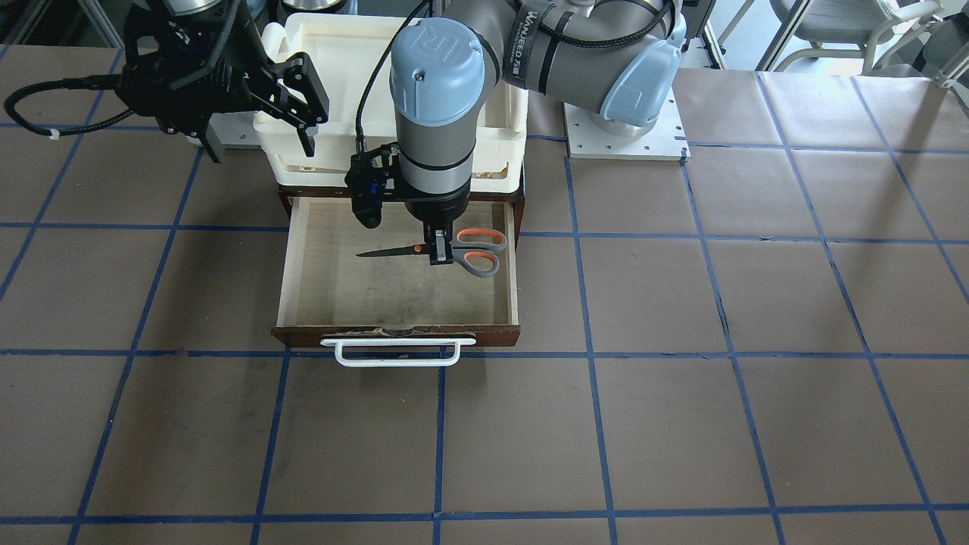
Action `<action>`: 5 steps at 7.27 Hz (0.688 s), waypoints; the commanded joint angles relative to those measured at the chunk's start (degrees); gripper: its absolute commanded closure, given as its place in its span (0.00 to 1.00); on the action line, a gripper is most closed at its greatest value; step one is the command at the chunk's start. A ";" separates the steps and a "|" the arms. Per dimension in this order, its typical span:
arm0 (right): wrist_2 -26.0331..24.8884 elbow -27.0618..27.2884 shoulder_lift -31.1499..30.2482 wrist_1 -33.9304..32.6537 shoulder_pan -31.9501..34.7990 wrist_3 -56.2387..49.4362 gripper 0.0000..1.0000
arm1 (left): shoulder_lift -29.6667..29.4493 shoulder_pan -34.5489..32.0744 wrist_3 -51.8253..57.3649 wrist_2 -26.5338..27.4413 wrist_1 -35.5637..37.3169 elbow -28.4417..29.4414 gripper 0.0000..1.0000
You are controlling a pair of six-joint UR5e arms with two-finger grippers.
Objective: Place scissors in drawer with both arms
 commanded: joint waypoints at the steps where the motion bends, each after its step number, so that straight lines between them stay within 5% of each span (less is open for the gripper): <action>1: 0.50 0.00 -0.21 1.01 -0.16 -0.40 0.00 | -0.61 -0.02 0.68 -0.09 2.68 -0.66 1.00; 3: 0.51 0.09 -0.39 0.75 -0.07 -0.66 0.00 | -1.14 -0.10 -0.02 0.00 2.86 -1.19 0.93; 4: -0.01 0.00 -0.39 0.75 -0.07 -0.67 0.00 | -1.14 -0.10 -0.20 -0.09 2.86 -1.19 0.71; 5: -0.11 0.09 -0.39 0.75 -0.16 -0.67 0.00 | -1.14 -0.10 -0.55 -0.44 2.77 -1.19 0.63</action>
